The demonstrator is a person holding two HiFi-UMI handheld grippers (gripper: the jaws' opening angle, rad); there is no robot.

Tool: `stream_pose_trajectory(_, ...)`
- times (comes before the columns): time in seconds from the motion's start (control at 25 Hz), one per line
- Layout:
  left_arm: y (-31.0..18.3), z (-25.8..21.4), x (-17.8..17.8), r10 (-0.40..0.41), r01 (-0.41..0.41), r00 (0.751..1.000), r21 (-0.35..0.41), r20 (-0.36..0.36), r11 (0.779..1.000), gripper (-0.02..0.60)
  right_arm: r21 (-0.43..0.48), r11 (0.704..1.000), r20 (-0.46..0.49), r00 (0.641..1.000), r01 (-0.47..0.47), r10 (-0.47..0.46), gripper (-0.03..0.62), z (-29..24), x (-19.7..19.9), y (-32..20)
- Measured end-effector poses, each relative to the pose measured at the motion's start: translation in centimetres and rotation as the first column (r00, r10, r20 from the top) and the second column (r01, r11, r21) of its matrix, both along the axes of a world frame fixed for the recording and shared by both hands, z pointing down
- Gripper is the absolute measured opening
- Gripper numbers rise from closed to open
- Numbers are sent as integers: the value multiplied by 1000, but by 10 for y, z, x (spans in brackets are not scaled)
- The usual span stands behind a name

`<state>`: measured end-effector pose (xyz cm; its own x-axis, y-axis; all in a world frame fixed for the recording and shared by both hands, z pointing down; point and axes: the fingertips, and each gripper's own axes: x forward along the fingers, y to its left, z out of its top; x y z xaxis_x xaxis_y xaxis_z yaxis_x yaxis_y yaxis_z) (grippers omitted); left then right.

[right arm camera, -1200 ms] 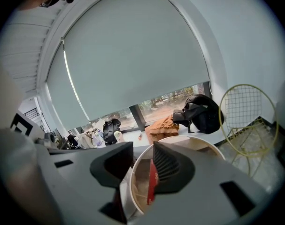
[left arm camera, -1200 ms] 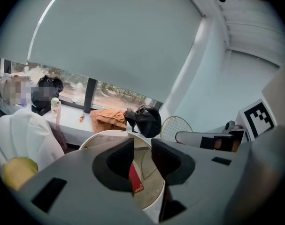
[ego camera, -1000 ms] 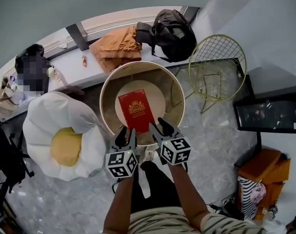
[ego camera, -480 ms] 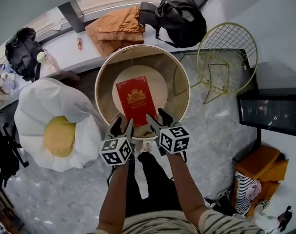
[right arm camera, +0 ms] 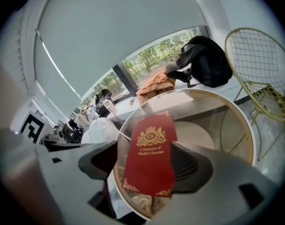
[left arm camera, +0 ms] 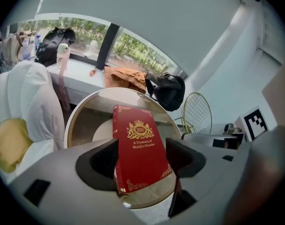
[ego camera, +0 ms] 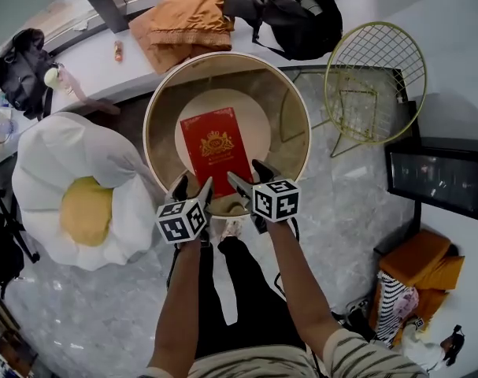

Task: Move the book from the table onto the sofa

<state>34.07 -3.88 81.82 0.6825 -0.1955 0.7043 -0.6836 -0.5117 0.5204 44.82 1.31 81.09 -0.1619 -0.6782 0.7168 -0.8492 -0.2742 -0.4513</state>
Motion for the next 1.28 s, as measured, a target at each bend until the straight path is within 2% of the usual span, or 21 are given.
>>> stream_pose_trajectory(0.16, 1, 34, -7, -12, 14, 999, -42, 45, 999, 302, -57, 998, 20, 1000, 7, -6, 348, 34, -1, -1)
stream_pose_trajectory(0.32, 2, 58, 0, -10, 15, 998, -76, 65, 997, 311, -92, 996, 39, 999, 14, -10, 351, 57, 2, -5)
stream_pose_trajectory(0.68, -3, 91, 11, 5, 7, 995, -125, 95, 992, 321, -162, 985, 54, 997, 58, -50, 362, 96, 4, -7)
stream_pose_trajectory(1.04, 2, 111, 16, -1, 17, 996, -178, 88, 984, 322, -170, 983, 92, 994, 66, -51, 368, 115, 6, -9)
stream_pose_trajectory(1.28, 5, 124, 16, 8, 9, 997, -224, 77, 975, 324, -192, 977, 150, 987, 89, -60, 371, 132, 2, -3)
